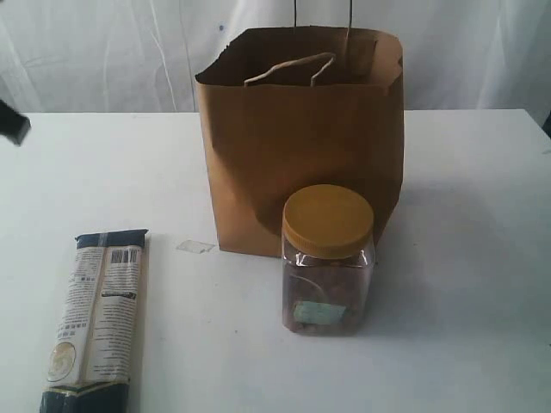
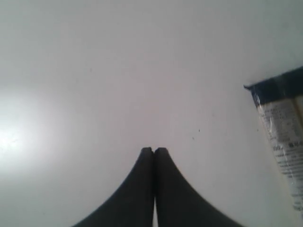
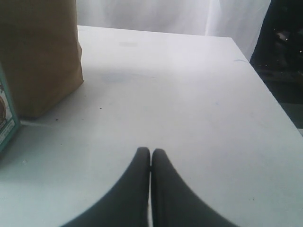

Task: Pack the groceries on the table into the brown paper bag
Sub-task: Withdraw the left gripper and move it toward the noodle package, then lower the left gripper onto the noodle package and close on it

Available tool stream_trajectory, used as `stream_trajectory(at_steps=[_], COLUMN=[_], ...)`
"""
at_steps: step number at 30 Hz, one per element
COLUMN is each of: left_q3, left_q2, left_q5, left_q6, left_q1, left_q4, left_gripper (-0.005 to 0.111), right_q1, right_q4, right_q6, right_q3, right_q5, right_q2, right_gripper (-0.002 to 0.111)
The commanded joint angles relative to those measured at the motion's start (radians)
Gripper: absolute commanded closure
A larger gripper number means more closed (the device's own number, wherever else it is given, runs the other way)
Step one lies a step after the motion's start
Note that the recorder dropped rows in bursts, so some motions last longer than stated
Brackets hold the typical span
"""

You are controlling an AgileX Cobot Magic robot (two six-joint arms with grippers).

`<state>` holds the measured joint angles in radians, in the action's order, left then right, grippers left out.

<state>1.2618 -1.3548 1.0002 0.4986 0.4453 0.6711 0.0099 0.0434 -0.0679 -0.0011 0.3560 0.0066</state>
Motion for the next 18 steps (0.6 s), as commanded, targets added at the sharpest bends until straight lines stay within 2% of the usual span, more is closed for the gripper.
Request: stream_trajectory(at_steps=[1,3,7,9,12,15,17,18], left_q3=[-0.094,-0.104,-0.104,-0.104,-0.104,-0.104,-0.104,-0.104], left_q2=[-0.042,-0.053,-0.072,-0.084,-0.107,-0.136,-0.157,-0.172], left_q5=[-0.062,-0.066,-0.086,-0.096,-0.115,-0.147,-0.159,-0.147], left_q6=[-0.04,-0.097,-0.056,-0.056,-0.056,-0.037,0.03,0.068], left_q1=[0.005,0.005,0.005,0.005,0.005,0.005,0.005,0.005], left_q4=[0.014,0.042,0.096,0.078,-0.004,-0.093,-0.138,-0.207], left_gripper=[0.107,0.107,0.107,0.101,0.08,0.041,0.013,0.002], right_q1=[-0.006,-0.006,-0.006,-0.006,-0.006,-0.006,-0.006,-0.006], right_q4=[-0.002,-0.002,-0.002,-0.002,-0.002,-0.002,-0.002,-0.002], right_q6=[0.004,0.004,0.004,0.004,0.004,0.004,0.004,0.004], right_q3=[0.001,0.001,0.001,0.001,0.001,0.001,0.001,0.001], right_q5=[-0.007,-0.007,-0.007,-0.007,-0.007,-0.007,-0.007,-0.007], right_q2=[-0.007,-0.007,-0.007,-0.007,-0.007,-0.007,-0.007,-0.007], right_gripper=[0.108,0.108,0.108,0.108,0.108,0.108,0.108,0.108])
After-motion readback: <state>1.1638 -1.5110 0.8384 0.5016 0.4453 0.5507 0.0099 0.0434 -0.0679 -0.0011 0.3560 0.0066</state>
